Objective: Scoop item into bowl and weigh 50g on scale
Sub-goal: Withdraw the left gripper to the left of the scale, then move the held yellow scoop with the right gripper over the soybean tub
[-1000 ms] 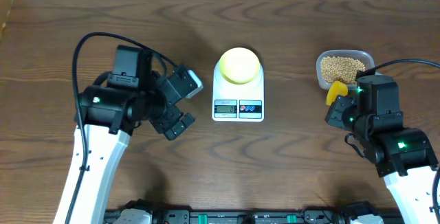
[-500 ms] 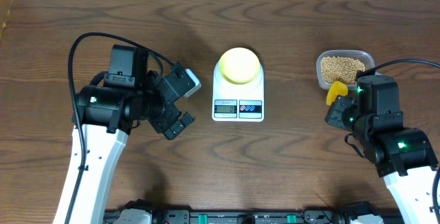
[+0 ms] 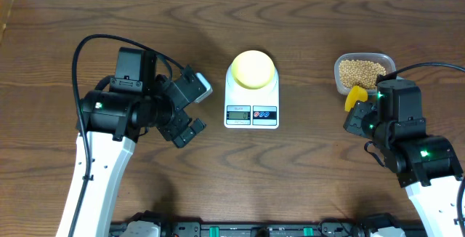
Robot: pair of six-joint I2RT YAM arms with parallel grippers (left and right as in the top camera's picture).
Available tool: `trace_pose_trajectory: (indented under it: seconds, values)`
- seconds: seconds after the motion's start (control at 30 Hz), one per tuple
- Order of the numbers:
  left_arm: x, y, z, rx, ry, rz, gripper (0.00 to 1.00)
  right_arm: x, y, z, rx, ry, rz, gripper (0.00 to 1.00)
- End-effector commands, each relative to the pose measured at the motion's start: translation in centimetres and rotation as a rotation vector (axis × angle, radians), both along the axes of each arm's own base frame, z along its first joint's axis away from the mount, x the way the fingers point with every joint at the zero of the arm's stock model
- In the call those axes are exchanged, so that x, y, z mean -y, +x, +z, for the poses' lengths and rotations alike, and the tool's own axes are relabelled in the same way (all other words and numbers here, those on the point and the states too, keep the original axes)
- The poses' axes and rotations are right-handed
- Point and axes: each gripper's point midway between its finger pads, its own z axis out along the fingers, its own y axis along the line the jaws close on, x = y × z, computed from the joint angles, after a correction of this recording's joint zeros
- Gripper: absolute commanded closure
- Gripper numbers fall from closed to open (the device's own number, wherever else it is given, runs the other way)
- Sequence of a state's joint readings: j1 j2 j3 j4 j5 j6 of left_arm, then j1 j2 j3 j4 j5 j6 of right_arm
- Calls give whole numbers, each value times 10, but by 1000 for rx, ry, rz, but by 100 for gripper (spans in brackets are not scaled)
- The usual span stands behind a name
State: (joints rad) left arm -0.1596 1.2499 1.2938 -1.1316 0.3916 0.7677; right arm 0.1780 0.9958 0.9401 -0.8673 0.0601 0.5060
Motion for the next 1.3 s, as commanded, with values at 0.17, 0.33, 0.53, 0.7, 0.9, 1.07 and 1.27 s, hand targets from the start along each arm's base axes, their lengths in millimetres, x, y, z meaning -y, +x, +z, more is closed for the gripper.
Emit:
trace_pose_trajectory:
  seconds: [0.17,0.33,0.53,0.7,0.9,1.07,1.27]
  values:
    - [2,-3,-3,-9,-10,-18,2,3,3,8,23,-16,0,99]
    - [2,-3,-3,-9,-10,-18,2,3,3,8,23,-16,0,99]
    - [2,-3,-3,-9,-10,-18,2,3,3,8,23,-17,-1,99]
    - [2,-3,-3,-9,-10,-18,2,3,4,9,28,-16,-1,99]
    - [2,-3,-3,-9,-10,-18,2,3,2,8,20,-16,0,99]
    - [2,-3,-3,-9,-10,-18,2,3,6,11,36,11,-32,99]
    - [2,-3,-3,-9,-10,-18,2,14,18,29,104,20,-76,99]
